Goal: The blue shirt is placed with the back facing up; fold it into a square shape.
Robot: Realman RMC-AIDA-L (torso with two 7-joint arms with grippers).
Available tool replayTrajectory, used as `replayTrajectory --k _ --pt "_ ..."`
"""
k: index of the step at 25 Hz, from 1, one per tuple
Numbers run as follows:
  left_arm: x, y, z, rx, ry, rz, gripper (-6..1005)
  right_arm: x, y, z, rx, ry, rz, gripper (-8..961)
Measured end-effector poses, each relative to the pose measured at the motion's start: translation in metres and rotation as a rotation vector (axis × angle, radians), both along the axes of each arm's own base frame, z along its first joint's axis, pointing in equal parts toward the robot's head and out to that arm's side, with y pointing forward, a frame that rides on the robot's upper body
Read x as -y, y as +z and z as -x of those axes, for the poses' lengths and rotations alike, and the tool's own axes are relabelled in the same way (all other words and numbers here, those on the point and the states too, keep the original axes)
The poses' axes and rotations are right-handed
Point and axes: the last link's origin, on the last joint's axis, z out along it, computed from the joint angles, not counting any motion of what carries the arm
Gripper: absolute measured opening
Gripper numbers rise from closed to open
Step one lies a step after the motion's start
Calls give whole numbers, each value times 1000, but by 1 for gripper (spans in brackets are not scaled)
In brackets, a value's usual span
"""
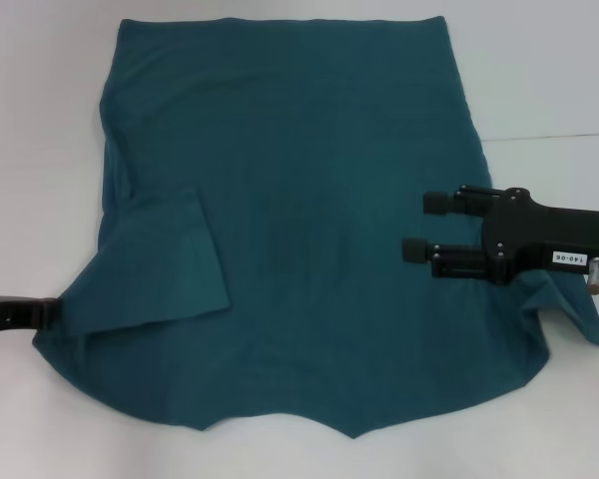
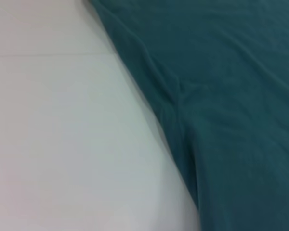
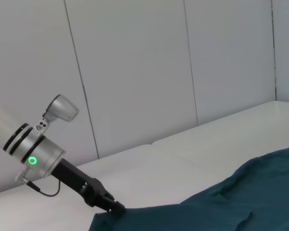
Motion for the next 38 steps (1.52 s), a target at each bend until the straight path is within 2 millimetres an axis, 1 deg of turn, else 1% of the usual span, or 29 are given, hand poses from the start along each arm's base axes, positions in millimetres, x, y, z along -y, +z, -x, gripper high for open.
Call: replayTrajectory --k 4,5,9,16,19,22,28,33,38 --pt "1 7 0 24 9 10 21 0 0 0 1 0 -1 834" --pt "3 12 0 45 17 11 37 0 0 0 1 0 -1 834" --pt "4 16 1 70 29 18 103 0 0 0 2 2 -2 834" --pt "2 18 2 86 35 31 274 -1 -1 2 3 13 -2 834" --pt "1 14 1 70 23 53 347 -1 -1 3 2 16 0 834" --pt "0 10 1 58 14 67 585 -1 -2 3 1 16 1 834" --pt "-2 5 4 36 12 68 717 0 -1 1 -6 11 -3 834" --pt "-1 5 6 22 20 71 706 1 -1 0 -8 8 -4 834" --pt "1 2 6 27 23 69 567 1 0 0 -9 7 -4 834"
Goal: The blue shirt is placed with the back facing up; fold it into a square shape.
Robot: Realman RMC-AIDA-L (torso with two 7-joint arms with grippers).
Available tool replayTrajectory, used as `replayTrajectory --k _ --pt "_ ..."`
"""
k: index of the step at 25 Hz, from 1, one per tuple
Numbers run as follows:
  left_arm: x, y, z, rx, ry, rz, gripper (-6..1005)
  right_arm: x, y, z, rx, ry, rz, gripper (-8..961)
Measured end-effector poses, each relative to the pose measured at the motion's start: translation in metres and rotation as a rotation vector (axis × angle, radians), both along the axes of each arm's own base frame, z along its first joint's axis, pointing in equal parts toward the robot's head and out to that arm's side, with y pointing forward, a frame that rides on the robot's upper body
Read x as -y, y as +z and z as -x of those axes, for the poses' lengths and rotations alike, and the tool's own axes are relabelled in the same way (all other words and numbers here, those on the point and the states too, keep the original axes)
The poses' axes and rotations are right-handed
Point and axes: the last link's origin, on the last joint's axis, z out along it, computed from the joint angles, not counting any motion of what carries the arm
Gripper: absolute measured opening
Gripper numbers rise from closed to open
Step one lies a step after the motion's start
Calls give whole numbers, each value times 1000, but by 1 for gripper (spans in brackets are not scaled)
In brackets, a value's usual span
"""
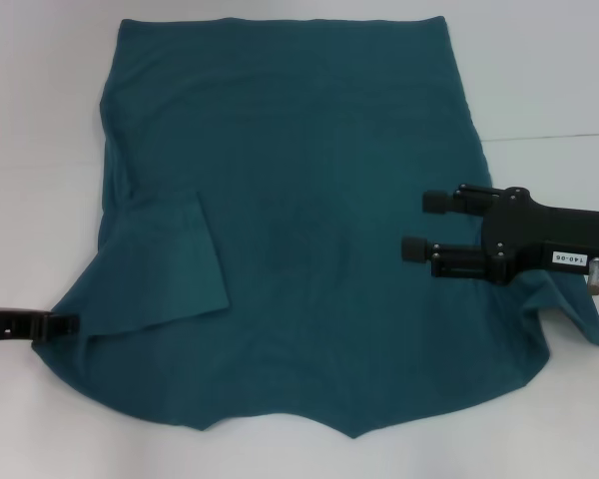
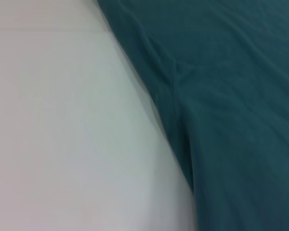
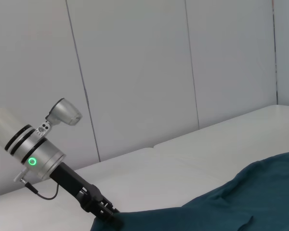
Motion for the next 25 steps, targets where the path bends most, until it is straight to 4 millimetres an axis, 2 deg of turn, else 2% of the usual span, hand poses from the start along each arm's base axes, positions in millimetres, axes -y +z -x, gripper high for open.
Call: replayTrajectory --k 12,14,19,25 --pt "1 2 2 22 33 -22 330 0 0 0 1 1 -1 834" --pt "3 3 3 25 44 -26 111 -1 1 1 0 3 -4 834" --pt "8 4 9 41 75 -33 4 -1 2 2 -7 7 -9 835" --pt "14 4 10 61 97 -52 27 -1 1 2 2 7 -2 835"
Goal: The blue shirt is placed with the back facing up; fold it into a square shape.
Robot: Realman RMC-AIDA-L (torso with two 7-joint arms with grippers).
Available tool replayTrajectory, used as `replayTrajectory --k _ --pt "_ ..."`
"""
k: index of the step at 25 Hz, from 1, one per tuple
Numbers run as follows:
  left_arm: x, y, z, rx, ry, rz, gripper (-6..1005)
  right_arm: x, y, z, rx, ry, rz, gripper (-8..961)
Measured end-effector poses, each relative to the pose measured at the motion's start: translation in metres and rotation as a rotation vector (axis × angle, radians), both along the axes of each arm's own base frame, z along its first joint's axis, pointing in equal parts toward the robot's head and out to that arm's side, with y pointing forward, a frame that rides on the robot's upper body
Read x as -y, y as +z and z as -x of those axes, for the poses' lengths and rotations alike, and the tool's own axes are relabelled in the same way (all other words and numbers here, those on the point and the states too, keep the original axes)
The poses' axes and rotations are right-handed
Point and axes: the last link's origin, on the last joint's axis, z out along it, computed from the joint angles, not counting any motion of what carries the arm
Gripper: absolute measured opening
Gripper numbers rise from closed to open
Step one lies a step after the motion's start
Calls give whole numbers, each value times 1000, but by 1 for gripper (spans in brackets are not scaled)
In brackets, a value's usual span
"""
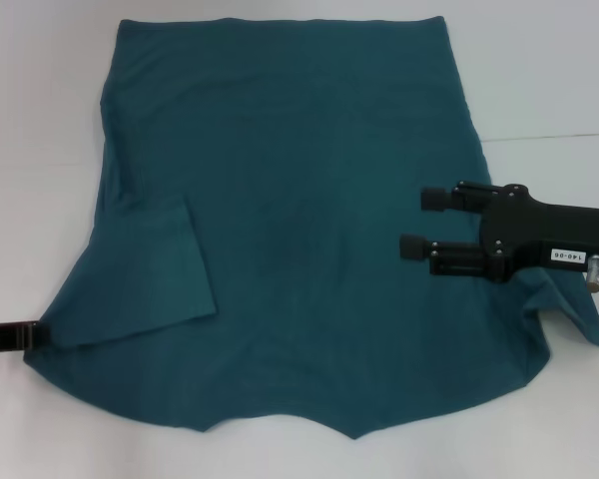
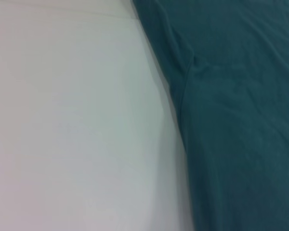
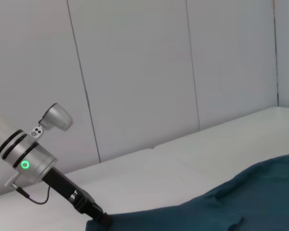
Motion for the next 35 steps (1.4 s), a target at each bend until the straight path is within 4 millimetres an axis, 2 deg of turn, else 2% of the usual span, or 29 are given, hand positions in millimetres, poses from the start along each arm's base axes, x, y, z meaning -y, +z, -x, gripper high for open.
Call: replayTrajectory --k 13,19,24,30,35 --pt "13 0 9 72 44 -50 77 2 -16 0 108 4 115 835" --pt "16 1 4 120 -10 -64 100 2 -16 3 103 6 124 835" --pt "21 12 5 188 -78 -138 119 1 -15 2 101 -5 128 835" --pt "26 32 -4 265 -216 -204 301 2 -8 -2 108 -29 112 835" --pt "34 45 -34 296 -461 -94 427 -1 7 1 119 -77 97 835"
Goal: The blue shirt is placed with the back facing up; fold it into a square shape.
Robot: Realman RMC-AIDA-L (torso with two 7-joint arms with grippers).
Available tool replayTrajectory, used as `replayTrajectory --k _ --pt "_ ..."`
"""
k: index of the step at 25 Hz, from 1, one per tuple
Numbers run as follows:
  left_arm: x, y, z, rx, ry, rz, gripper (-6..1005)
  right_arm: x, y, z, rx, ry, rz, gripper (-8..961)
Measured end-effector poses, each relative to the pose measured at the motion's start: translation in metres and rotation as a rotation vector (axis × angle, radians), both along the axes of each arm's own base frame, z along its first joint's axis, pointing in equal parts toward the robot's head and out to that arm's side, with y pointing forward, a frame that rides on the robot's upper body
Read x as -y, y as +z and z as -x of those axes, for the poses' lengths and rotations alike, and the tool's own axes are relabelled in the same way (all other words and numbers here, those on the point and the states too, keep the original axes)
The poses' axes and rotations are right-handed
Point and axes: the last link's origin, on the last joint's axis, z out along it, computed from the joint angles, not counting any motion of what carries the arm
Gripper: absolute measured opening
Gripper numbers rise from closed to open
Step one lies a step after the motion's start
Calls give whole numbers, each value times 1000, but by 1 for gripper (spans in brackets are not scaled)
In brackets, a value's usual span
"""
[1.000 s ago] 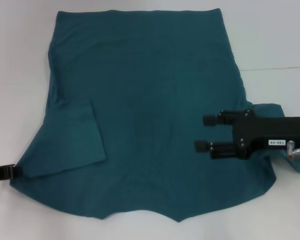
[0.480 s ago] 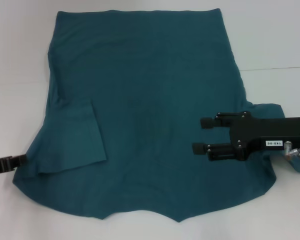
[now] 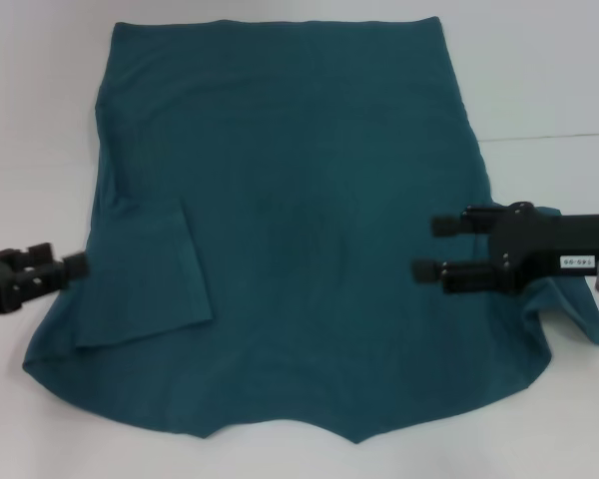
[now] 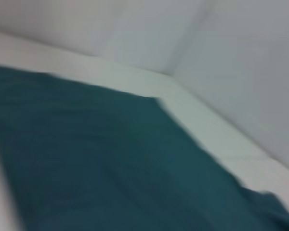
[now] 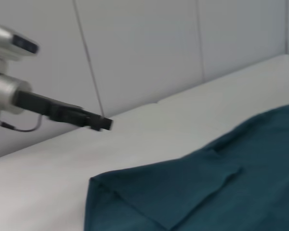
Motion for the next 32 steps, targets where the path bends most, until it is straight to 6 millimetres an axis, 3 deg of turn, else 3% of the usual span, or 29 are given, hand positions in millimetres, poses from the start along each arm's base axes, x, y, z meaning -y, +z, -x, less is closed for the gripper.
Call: replayTrajectory --k 6,11,17,22,32 --pt "13 -7 -19 12 -194 137 579 -5 29 9 139 -197 39 835" --pt "19 -15 -23 13 -256 181 781 -5 50 8 290 -437 57 835" --pt "18 -21 -25 -24 -278 216 864 -7 68 -4 458 -673 40 835" --pt "12 -22 -26 -41 -274 213 861 -7 67 -9 610 -769 45 835" --pt "5 -22 -24 -50 -246 193 860 -17 38 -3 775 -693 24 835"
